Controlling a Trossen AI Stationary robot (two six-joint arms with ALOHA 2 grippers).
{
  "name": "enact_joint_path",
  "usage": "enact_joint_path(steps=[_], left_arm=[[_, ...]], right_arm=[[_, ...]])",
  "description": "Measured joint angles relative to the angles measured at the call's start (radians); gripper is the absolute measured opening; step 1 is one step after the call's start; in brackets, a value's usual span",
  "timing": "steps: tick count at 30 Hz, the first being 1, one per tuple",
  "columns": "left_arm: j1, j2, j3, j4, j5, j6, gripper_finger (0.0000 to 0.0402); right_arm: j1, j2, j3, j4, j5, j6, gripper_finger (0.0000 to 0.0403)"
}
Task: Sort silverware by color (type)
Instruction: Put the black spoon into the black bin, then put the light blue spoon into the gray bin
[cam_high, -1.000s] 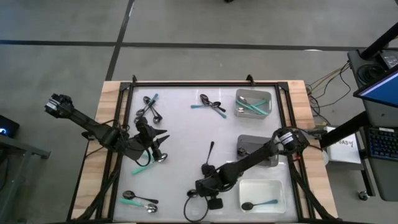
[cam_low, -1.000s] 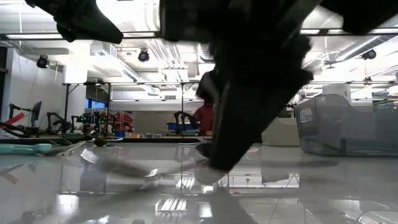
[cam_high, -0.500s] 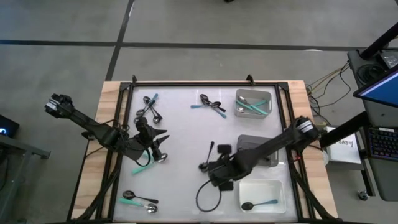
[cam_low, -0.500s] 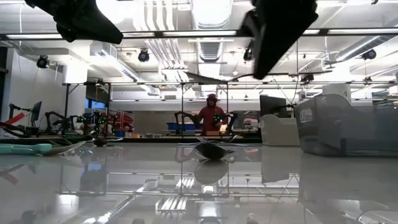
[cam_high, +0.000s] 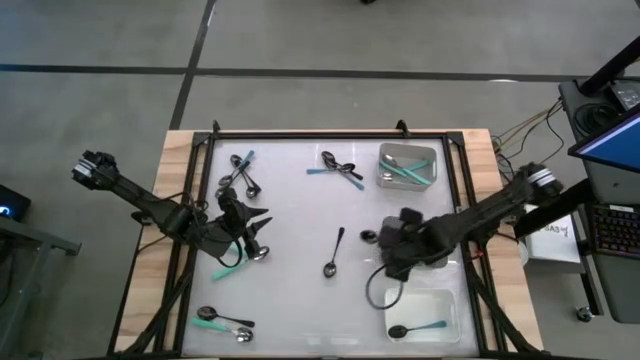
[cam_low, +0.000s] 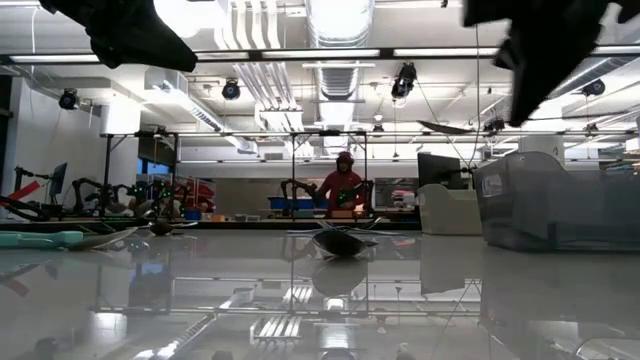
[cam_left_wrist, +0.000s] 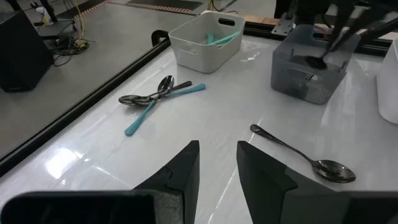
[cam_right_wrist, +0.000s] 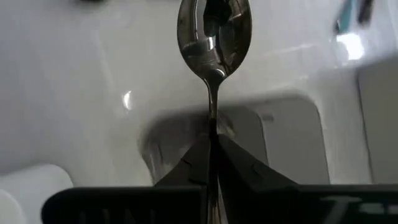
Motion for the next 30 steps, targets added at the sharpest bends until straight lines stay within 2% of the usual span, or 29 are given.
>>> enact_joint_path(steps=[6,12,18,25,30], left_arm=[[0.0,0.0,0.0,0.0,0.0,0.0,0.009],[0.0,0.0,-0.001,0.0,0.0,0.0,0.009],[0.0,0.0,-0.001,0.0,0.0,0.001,0.009],[0.0,0.0,-0.001,-0.006,0.0,0.001,0.009],[0.0,0.001,-0.001,-0.029,0.005,-0.059,0.009]], right_arm=[[0.002,-0.206,-0.195,0.021,0.0,0.195,0.0009],[0.002,-0.31,-0.321,0.024,0.0,0.336,0.0012],[0.002,-0.319,-0.371,0.032,0.0,0.4,0.0049],[0.002,-0.302,-0.361,0.117,-0.002,0.379,0.0101],[0.002,-0.302,-0.332,0.226,-0.001,0.345,0.0115]])
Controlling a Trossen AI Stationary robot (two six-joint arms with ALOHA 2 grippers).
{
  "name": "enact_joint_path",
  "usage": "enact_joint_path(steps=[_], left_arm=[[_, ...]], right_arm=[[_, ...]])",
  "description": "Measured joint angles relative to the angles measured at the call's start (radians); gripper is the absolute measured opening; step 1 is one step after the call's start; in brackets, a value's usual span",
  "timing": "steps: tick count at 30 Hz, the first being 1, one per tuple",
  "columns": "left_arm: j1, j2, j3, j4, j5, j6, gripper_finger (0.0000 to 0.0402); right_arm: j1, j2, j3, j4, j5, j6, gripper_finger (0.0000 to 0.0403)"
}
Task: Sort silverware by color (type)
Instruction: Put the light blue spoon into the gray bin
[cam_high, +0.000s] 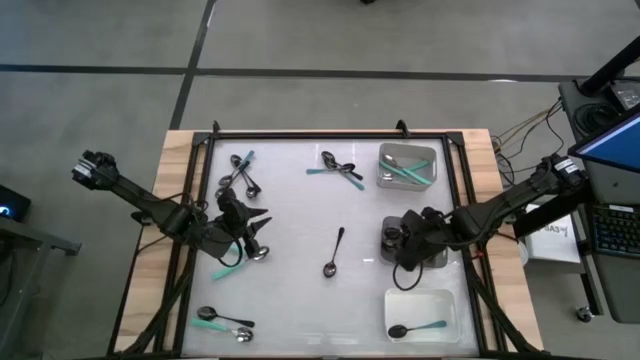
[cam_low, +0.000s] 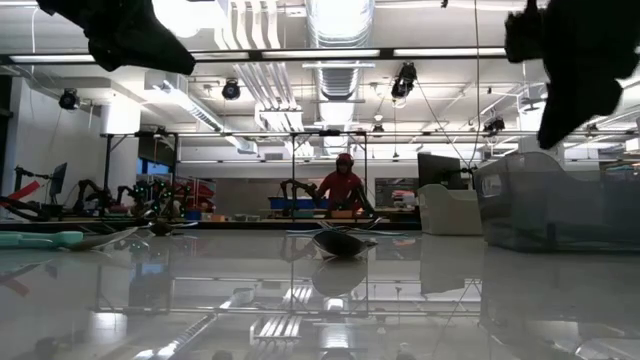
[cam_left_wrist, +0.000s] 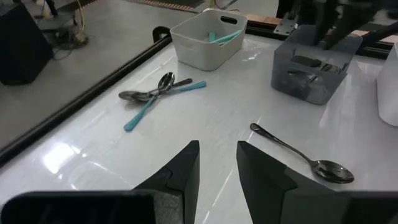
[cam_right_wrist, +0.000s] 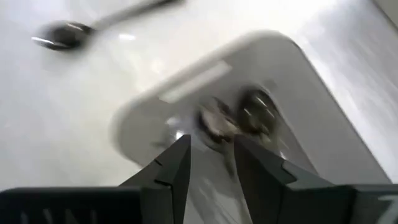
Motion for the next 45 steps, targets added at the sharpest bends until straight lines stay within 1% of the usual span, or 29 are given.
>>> enact_joint_path(steps=[1,3,6,9,14,16,20,25,33,36,40,42,45], left_arm=[[0.0,0.003,0.0,-0.024,0.014,-0.022,0.009],[0.0,0.01,0.0,-0.086,0.091,-0.06,0.009],[0.0,0.026,0.0,-0.193,0.252,-0.155,0.009],[0.0,0.049,0.0,-0.294,0.403,-0.289,0.009],[0.0,0.083,0.0,-0.419,0.643,-0.501,0.009],[-0.003,0.094,0.0,-0.44,0.701,-0.546,0.009],[-0.004,0.11,0.0,-0.444,0.713,-0.57,0.009],[-0.004,0.123,0.0,-0.462,0.713,-0.45,0.009],[0.008,0.117,0.0,-0.516,0.713,-0.362,0.009],[0.008,0.132,0.0,-0.514,0.713,-0.223,0.009],[0.008,0.16,0.0,-0.512,0.713,0.053,0.009],[0.008,0.178,0.0,-0.511,0.713,0.183,0.009],[0.008,0.212,0.0,-0.511,0.713,0.282,0.009]], right_arm=[[0.0,0.002,0.009,0.028,0.001,-0.022,0.0115],[0.0,0.013,0.025,0.085,0.001,-0.086,0.0116],[0.0,0.033,0.037,0.177,0.018,-0.205,0.0116],[0.0,0.057,0.04,0.27,0.027,-0.323,0.0116],[0.0,0.106,0.04,0.328,0.028,-0.437,0.0116],[0.0,0.126,0.04,0.329,0.028,-0.457,0.0116],[0.0,0.165,0.04,0.328,0.028,-0.486,0.0116],[0.0,0.208,0.04,0.326,0.027,-0.52,0.0116],[0.0,0.216,0.04,0.325,0.028,-0.586,0.0116],[-0.001,0.206,0.04,0.328,0.053,-0.626,0.0116],[-0.001,0.205,0.04,0.329,0.117,-0.657,0.0116],[-0.001,0.205,0.04,0.329,0.132,-0.664,0.0116],[-0.001,0.205,0.04,0.329,0.132,-0.664,0.0116]])
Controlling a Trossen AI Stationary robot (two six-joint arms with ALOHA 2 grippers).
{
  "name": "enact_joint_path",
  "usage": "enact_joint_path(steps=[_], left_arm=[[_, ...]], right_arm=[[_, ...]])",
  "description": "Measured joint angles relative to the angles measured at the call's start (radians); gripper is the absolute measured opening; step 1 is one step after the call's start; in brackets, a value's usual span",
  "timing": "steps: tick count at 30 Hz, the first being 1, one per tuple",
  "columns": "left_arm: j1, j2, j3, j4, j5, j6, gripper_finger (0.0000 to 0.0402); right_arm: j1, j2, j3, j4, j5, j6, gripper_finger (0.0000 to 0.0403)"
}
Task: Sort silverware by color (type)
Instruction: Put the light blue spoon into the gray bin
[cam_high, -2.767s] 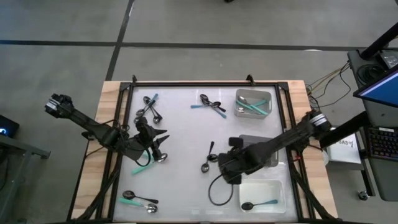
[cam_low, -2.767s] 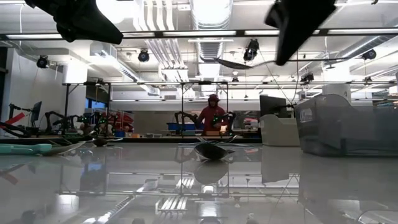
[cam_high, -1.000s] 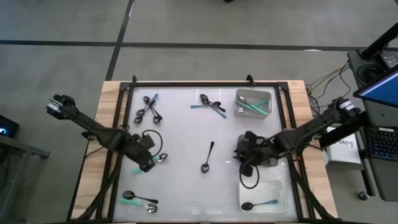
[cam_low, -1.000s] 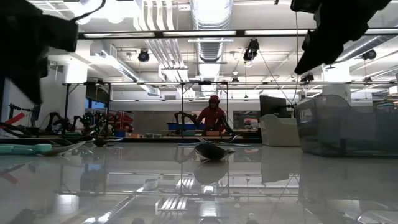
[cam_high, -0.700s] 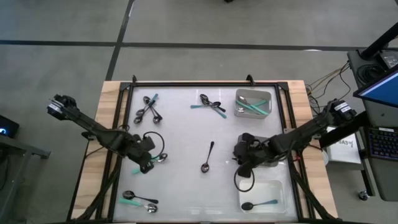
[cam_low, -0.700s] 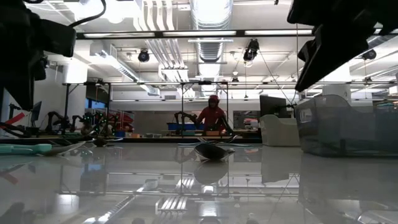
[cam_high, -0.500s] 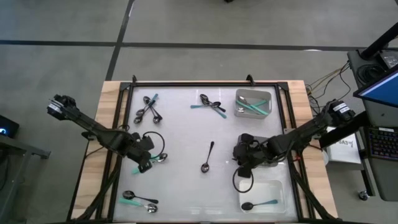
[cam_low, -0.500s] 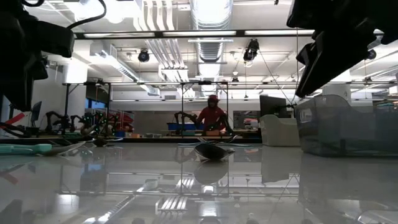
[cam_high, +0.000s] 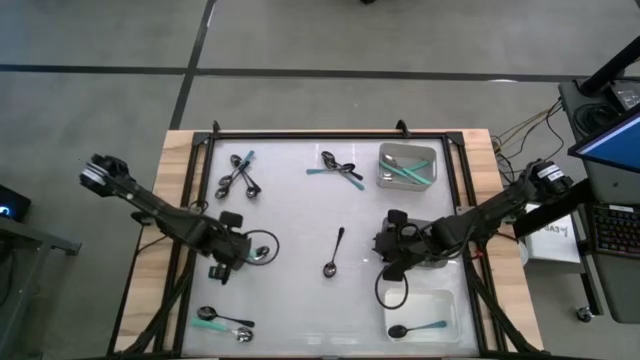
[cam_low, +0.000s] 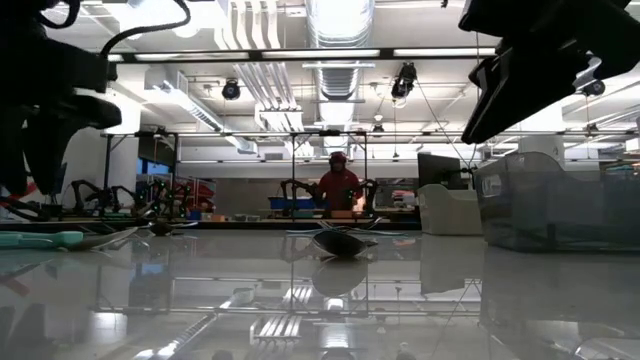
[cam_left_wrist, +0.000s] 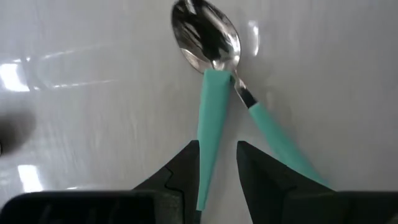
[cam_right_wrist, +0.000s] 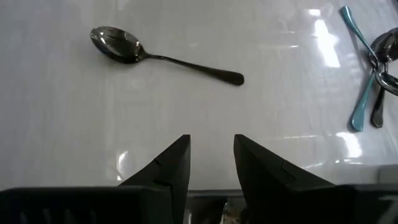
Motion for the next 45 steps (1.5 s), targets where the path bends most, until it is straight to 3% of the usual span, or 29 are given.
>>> enact_joint_path(steps=[12,21,29,38,45], left_arm=[[0.003,0.118,0.0,0.01,0.0,0.012,0.009],[0.009,0.19,0.0,0.121,-0.01,0.022,0.009],[0.045,0.26,0.0,0.124,-0.043,0.02,0.009],[0.103,0.305,0.006,0.124,-0.005,0.016,0.0086],[0.107,0.298,0.004,0.119,-0.001,-0.107,0.0068]], right_arm=[[0.0,0.0,0.0,0.0,0.0,0.0,0.0116],[0.0,0.0,0.0,0.01,0.001,0.0,0.0116],[0.0,0.0,0.0,0.018,0.001,0.0,0.0116],[0.0,0.0,0.0,0.024,0.001,0.0,0.0116],[0.0,0.0,-0.001,0.069,0.002,-0.001,0.0116]])
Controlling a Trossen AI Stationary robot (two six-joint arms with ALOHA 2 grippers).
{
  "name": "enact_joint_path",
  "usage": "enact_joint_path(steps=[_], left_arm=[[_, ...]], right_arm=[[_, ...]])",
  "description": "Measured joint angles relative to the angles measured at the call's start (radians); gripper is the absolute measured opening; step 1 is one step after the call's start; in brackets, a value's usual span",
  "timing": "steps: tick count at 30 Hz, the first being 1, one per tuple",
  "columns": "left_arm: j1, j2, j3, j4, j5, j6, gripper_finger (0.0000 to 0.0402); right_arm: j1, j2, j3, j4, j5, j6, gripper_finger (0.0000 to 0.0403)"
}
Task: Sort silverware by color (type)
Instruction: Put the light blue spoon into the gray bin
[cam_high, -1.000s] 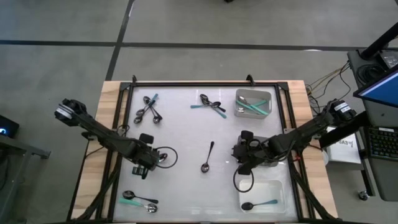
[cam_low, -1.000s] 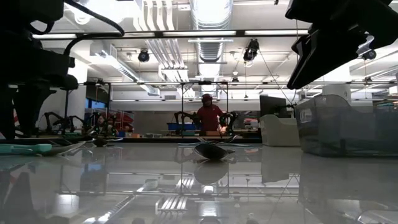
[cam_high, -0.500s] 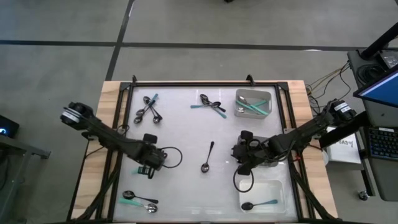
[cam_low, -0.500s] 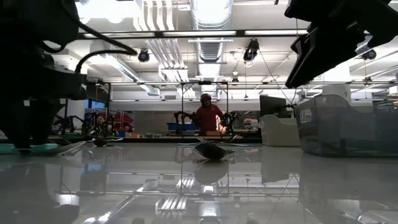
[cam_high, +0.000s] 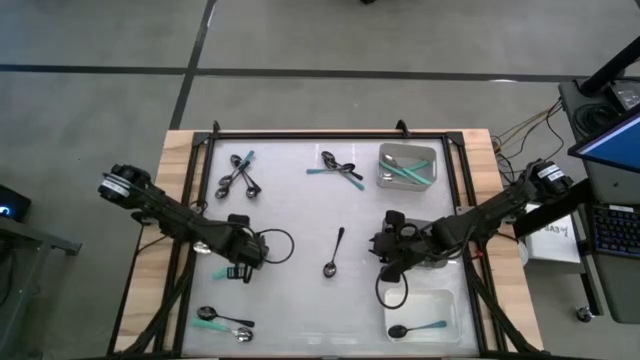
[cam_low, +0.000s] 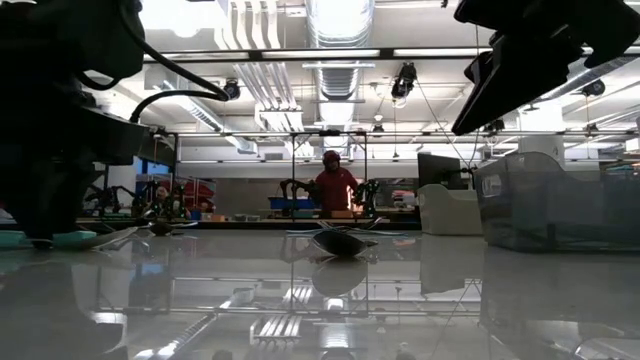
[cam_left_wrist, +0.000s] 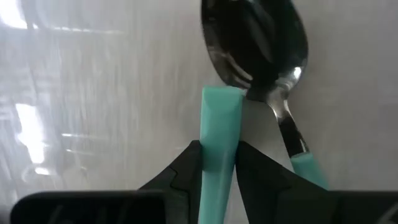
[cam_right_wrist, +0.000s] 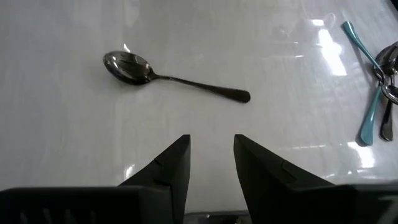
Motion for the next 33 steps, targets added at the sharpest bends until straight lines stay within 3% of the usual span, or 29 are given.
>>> enact_joint_path(steps=[18,25,33], left_arm=[[0.003,0.009,0.036,-0.082,-0.081,-0.147,0.0051],[0.004,0.006,0.148,-0.236,-0.168,-0.167,0.0049],[0.008,0.005,0.32,-0.256,-0.293,-0.14,0.0049]], right_arm=[[0.0,0.0,0.0,0.057,0.003,0.002,0.0116],[0.0,0.0,0.0,0.083,0.048,0.002,0.0116],[0.0,0.0,0.0,0.093,0.145,0.003,0.0116]])
